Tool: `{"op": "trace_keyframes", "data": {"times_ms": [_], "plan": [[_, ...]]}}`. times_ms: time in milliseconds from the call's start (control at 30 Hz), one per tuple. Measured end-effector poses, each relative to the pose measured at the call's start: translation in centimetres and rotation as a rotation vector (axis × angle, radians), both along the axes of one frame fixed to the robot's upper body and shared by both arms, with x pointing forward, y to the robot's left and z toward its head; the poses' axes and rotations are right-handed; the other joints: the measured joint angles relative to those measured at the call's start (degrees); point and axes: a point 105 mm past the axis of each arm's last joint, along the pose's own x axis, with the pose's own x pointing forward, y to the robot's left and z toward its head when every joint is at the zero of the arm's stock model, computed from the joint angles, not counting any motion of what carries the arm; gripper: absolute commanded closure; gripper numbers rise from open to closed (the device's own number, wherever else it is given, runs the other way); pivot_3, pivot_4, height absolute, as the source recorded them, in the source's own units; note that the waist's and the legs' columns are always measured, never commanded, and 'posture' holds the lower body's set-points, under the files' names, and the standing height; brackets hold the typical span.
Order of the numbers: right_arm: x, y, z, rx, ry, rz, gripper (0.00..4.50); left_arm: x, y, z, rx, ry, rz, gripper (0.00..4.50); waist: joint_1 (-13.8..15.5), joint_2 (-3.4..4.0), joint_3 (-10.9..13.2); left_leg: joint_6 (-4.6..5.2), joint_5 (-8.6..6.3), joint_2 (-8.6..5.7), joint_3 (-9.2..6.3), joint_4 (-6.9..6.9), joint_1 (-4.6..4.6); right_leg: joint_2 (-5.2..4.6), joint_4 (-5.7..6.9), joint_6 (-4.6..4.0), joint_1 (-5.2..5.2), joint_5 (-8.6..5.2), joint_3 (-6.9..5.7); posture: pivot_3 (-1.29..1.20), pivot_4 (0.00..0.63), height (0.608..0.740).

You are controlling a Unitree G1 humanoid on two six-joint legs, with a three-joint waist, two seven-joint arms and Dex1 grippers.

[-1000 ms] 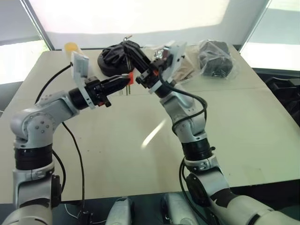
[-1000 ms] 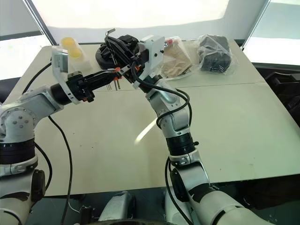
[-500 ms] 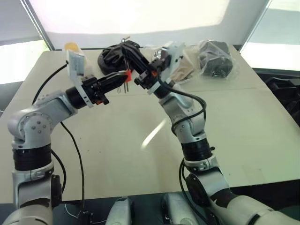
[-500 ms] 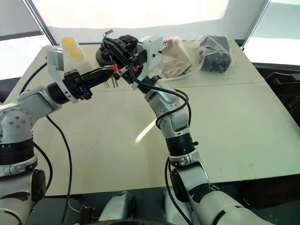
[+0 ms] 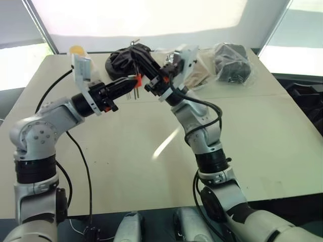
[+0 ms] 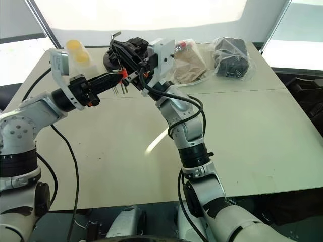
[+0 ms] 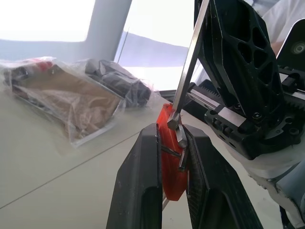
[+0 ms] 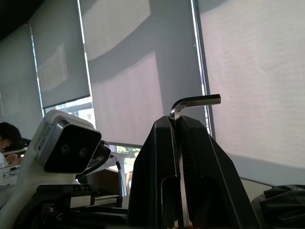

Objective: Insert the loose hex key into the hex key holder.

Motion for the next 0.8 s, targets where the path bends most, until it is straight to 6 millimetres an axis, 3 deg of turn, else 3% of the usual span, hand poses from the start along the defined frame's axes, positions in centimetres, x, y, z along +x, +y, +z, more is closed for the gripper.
{"op": "trace_keyframes", "data": {"times_ms": [800], "plan": [[0.17, -0.17, 0.01, 0.000, 0.002, -0.019, 4.47, -0.12, -0.35, 0.30, -0.036, 0.008, -0.001, 4.28, 0.0, 0.00, 0.0, 0.00, 0.00, 0.00, 0.00, 0.00, 0.00, -0.01, 0.00, 0.00, 0.00, 0.00, 0.00, 0.00, 0.150, 0.740]]}}
